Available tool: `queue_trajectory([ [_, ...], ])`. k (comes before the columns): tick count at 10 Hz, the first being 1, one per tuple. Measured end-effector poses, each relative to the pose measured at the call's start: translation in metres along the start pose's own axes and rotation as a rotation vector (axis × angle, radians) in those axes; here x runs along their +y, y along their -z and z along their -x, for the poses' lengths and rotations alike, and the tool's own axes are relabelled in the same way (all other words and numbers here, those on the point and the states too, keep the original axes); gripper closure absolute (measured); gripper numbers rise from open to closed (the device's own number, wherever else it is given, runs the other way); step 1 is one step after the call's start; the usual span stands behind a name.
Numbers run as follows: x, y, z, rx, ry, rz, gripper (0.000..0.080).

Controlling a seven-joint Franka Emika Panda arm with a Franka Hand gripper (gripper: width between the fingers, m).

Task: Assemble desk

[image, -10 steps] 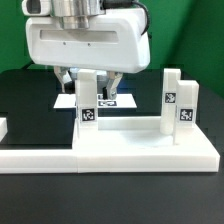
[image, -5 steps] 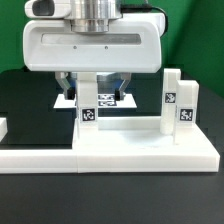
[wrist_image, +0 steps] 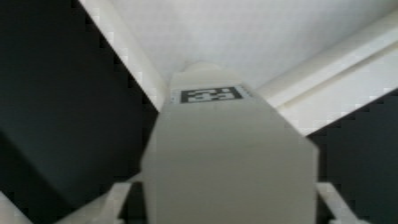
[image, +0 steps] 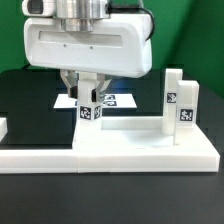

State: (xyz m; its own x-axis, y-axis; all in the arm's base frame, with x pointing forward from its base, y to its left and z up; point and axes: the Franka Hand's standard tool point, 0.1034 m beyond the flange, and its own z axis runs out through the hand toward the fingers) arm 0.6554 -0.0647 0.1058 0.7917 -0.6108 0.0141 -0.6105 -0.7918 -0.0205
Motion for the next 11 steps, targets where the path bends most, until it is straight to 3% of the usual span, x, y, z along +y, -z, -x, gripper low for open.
queue_trajectory([
  [2,0.002,0.000,-0.001,0.000,-0.310,-0.001,0.0506],
  [3,0.002,0.000,-0.002,-0.003,-0.471,-0.022,0.0506],
  [5,0.009,-0.003,-0.002,-0.033,-0.809,-0.096,0.0506],
  [6,0.011,-0.004,-0.002,-0.046,-0.913,-0.109,0.0506],
  [9,0.012,-0.004,-0.001,-0.074,-1.106,-0.117,0.0506],
  [11,0.011,-0.003,0.000,-0.071,-1.068,-0.118,0.0506],
])
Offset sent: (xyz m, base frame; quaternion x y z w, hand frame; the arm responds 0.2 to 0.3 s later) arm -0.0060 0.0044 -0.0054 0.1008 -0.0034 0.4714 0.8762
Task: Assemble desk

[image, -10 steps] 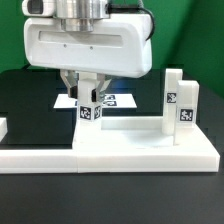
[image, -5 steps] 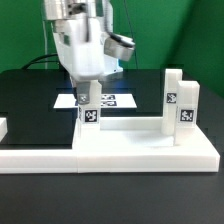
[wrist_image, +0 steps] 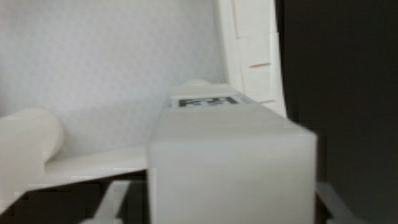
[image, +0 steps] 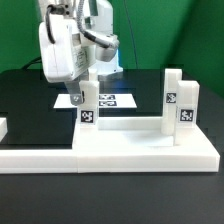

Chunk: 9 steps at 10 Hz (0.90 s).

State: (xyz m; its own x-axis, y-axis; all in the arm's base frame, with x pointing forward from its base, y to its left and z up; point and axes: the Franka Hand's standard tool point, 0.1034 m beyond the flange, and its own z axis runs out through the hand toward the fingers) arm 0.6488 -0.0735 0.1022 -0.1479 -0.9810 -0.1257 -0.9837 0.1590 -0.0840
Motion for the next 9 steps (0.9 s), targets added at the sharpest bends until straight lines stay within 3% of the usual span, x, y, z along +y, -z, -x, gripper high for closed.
queue_trajectory([
  [1,-0.001,0.000,0.001,0.004,0.062,0.000,0.0477],
  [3,-0.001,-0.001,0.014,0.009,0.407,-0.013,0.0203],
  [7,0.002,-0.003,0.015,0.010,0.645,-0.006,0.0151],
  [9,0.000,0.000,0.016,0.032,0.984,0.010,0.0150],
])
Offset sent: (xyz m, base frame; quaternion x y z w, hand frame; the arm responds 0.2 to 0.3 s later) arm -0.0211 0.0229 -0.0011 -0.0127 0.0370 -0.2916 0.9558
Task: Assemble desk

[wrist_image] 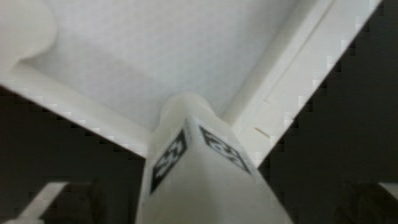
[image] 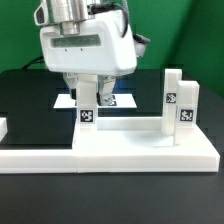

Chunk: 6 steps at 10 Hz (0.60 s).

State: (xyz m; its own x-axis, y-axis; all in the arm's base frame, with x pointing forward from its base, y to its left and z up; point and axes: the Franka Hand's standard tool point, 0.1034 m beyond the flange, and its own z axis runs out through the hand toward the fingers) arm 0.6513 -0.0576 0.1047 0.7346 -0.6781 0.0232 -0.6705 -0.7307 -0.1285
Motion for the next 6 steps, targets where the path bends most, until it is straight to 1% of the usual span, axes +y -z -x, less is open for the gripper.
queue_trajectory([
  [1,-0.0013,0.0031,-0.0040,0.000,0.218,0.005,0.0150],
  [2,0.0004,0.0021,-0.0054,-0.008,0.328,0.008,0.0150],
  [4,-0.0003,0.0016,-0.0048,-0.006,0.287,0.008,0.0160],
  [5,0.0001,0.0014,-0.0050,-0.006,0.291,0.008,0.0348],
  [6,0.0000,0.0013,-0.0048,-0.007,0.267,0.007,0.0348],
])
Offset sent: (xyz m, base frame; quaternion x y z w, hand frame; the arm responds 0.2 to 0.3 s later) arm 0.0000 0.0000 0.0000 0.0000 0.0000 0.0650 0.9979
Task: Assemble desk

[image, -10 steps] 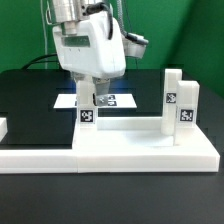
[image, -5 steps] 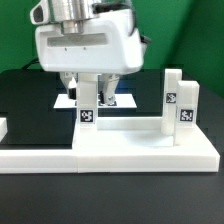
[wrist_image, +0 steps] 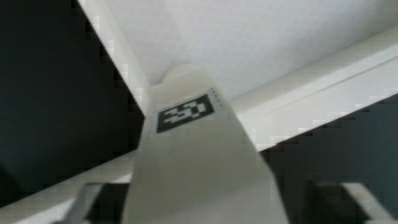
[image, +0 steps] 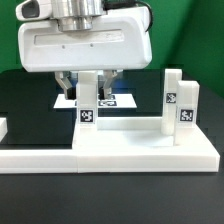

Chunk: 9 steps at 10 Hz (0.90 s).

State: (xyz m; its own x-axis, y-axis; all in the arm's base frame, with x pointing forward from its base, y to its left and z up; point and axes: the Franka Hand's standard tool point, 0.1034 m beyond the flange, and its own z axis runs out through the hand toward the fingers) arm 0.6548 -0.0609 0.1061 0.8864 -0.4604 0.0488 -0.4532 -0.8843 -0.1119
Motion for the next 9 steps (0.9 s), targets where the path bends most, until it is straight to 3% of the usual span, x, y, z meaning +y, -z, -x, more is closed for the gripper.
queue_trajectory([
  [1,0.0037,-0.0002,-0.0004,0.000,-0.070,0.007,0.0501],
  [5,0.0099,-0.0011,-0.0046,0.019,-0.526,0.007,0.0502],
  [7,0.0108,-0.0011,0.0008,0.021,-1.006,-0.025,0.0502],
  [8,0.0119,-0.0011,0.0007,-0.005,-1.151,-0.056,0.0502],
  [9,0.0125,-0.0011,0.0010,-0.008,-1.181,-0.057,0.0502],
])
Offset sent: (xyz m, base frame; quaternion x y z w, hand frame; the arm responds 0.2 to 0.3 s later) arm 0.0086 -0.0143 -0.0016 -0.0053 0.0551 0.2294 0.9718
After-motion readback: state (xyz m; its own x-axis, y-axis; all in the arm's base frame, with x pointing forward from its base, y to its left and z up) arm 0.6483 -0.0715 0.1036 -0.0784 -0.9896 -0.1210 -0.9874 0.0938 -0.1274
